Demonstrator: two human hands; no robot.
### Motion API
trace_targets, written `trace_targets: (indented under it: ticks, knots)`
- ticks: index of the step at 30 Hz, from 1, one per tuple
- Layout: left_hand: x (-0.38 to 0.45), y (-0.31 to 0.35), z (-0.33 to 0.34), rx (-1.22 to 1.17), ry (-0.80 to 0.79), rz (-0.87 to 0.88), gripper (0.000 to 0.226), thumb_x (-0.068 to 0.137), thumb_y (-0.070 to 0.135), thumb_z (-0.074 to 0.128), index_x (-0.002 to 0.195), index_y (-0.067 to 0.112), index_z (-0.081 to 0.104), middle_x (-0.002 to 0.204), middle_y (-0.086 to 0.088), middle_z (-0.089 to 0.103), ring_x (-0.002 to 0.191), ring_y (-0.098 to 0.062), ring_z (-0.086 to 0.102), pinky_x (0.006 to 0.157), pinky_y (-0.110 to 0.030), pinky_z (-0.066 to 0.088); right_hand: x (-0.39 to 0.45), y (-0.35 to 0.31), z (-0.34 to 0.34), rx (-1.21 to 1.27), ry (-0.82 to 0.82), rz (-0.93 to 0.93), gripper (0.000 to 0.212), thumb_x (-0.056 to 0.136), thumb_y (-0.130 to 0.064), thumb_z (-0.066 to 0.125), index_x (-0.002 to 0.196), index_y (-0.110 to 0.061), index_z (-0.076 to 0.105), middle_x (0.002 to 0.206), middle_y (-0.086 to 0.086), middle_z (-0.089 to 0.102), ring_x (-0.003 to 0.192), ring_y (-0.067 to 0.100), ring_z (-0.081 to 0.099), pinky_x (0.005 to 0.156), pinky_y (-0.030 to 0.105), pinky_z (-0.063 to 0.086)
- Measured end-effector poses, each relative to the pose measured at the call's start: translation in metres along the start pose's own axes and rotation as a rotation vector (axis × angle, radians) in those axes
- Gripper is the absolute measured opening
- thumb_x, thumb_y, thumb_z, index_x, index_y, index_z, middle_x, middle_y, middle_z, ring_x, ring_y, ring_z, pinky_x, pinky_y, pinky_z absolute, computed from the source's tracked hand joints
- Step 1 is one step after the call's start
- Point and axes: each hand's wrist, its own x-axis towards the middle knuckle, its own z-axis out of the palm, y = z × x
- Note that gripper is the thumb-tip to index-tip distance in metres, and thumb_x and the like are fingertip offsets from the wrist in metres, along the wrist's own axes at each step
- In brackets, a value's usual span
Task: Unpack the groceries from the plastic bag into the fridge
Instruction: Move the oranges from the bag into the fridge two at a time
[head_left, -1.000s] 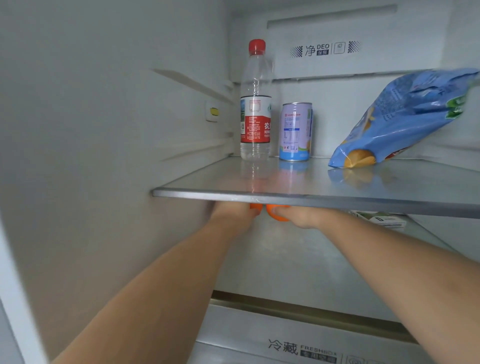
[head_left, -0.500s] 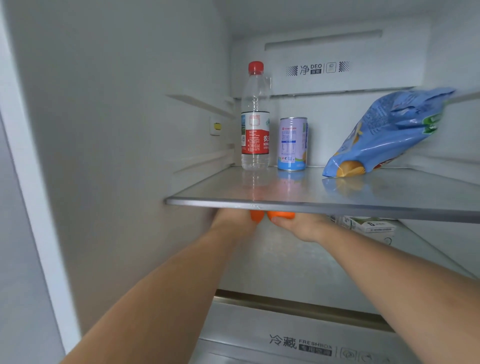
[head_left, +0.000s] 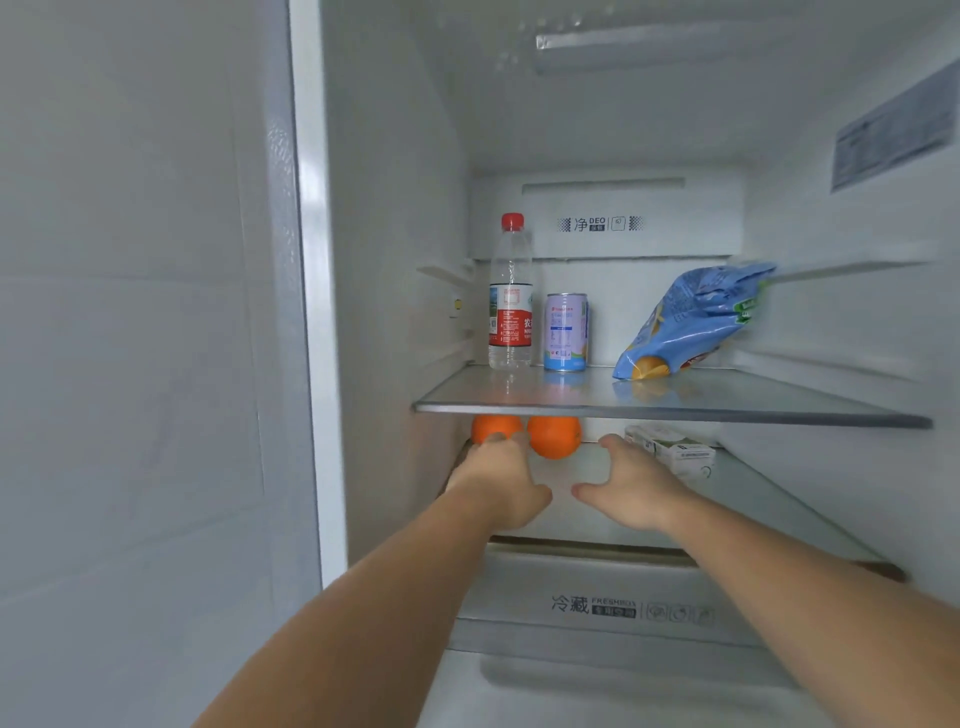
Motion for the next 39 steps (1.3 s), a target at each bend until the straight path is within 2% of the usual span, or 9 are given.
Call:
trace_targets:
  ticks: [3, 9, 12, 16, 19, 23, 29, 34, 39]
  knots:
    - [-0.043, 0.0, -0.01, -0.07, -0.044, 0.063, 0.075, 0.08, 0.035, 0.067, 0.145, 0.022, 0.034, 0.134, -0.012, 0.046, 0.125, -0.032, 0.047, 0.101, -0.039, 0.044, -0.046, -0.009, -0.007, -0.03, 0.084, -0.003, 0.056, 0.084, -0.037, 0.064, 0.135, -0.019, 0.046, 0.136, 0.006, 0.051, 0.123, 0.023, 0.049, 0.097, 0.031, 0.042]
    - [-0.128, -0.01, -0.03, -0.148, -0.06, 0.216, 0.075, 0.082, 0.028, 0.068, 0.148, 0.023, 0.032, 0.142, -0.009, 0.043, 0.134, -0.027, 0.041, 0.108, -0.032, 0.037, -0.143, -0.03, -0.006, -0.065, 0.158, 0.033, 0.046, 0.085, -0.032, 0.064, 0.127, -0.019, 0.052, 0.128, 0.005, 0.054, 0.114, 0.023, 0.055, 0.092, 0.033, 0.046]
    - [-0.16, -0.009, -0.037, -0.145, -0.085, 0.233, 0.073, 0.084, 0.029, 0.068, 0.148, 0.023, 0.032, 0.147, -0.006, 0.038, 0.136, -0.024, 0.038, 0.107, -0.029, 0.035, -0.184, -0.042, -0.011, -0.093, 0.168, 0.026, 0.046, 0.085, -0.031, 0.065, 0.127, -0.018, 0.052, 0.126, 0.006, 0.054, 0.116, 0.023, 0.054, 0.094, 0.031, 0.043]
    - [-0.197, 0.006, -0.052, -0.146, -0.089, 0.288, 0.074, 0.083, 0.031, 0.071, 0.147, 0.021, 0.035, 0.149, -0.005, 0.038, 0.137, -0.021, 0.037, 0.106, -0.025, 0.031, -0.237, -0.051, -0.031, -0.143, 0.166, 0.04, 0.047, 0.085, -0.035, 0.063, 0.128, -0.022, 0.05, 0.128, 0.003, 0.051, 0.115, 0.024, 0.054, 0.096, 0.036, 0.045]
    - [-0.231, 0.023, -0.063, -0.165, -0.079, 0.323, 0.074, 0.082, 0.033, 0.072, 0.146, 0.021, 0.037, 0.147, -0.004, 0.039, 0.135, -0.02, 0.038, 0.108, -0.025, 0.031, -0.278, -0.053, -0.054, -0.147, 0.165, 0.046, 0.05, 0.087, -0.033, 0.062, 0.133, -0.021, 0.046, 0.132, 0.004, 0.048, 0.12, 0.022, 0.051, 0.097, 0.034, 0.043]
    - [-0.281, 0.048, -0.069, -0.195, -0.094, 0.342, 0.072, 0.08, 0.034, 0.072, 0.144, 0.023, 0.039, 0.141, -0.005, 0.044, 0.13, -0.02, 0.042, 0.103, -0.025, 0.035, -0.336, -0.047, -0.085, -0.113, 0.186, 0.064, 0.056, 0.086, -0.035, 0.061, 0.137, -0.022, 0.042, 0.136, 0.003, 0.047, 0.12, 0.022, 0.051, 0.1, 0.041, 0.044]
    - [-0.366, 0.11, -0.055, -0.179, -0.176, 0.37, 0.068, 0.082, 0.035, 0.069, 0.143, 0.026, 0.039, 0.144, -0.002, 0.041, 0.132, -0.02, 0.041, 0.105, -0.026, 0.033, -0.451, -0.017, -0.117, -0.046, 0.221, 0.131, 0.056, 0.089, -0.034, 0.06, 0.14, -0.021, 0.04, 0.135, 0.003, 0.047, 0.117, 0.022, 0.052, 0.096, 0.034, 0.044]
    - [-0.425, 0.193, -0.037, -0.205, -0.267, 0.537, 0.068, 0.082, 0.035, 0.069, 0.143, 0.028, 0.038, 0.146, 0.0, 0.039, 0.133, -0.019, 0.038, 0.106, -0.029, 0.033, -0.551, 0.023, -0.164, -0.072, 0.289, 0.268, 0.054, 0.087, -0.035, 0.06, 0.137, -0.023, 0.041, 0.134, 0.004, 0.049, 0.122, 0.021, 0.049, 0.099, 0.034, 0.042]
    - [-0.474, 0.272, -0.015, -0.263, -0.371, 0.721, 0.07, 0.078, 0.04, 0.069, 0.141, 0.036, 0.038, 0.144, 0.007, 0.038, 0.13, -0.014, 0.04, 0.104, -0.031, 0.037, -0.637, 0.051, -0.223, -0.139, 0.382, 0.439, 0.055, 0.088, -0.036, 0.059, 0.138, -0.025, 0.04, 0.134, 0.0, 0.047, 0.106, 0.019, 0.054, 0.093, 0.033, 0.045]
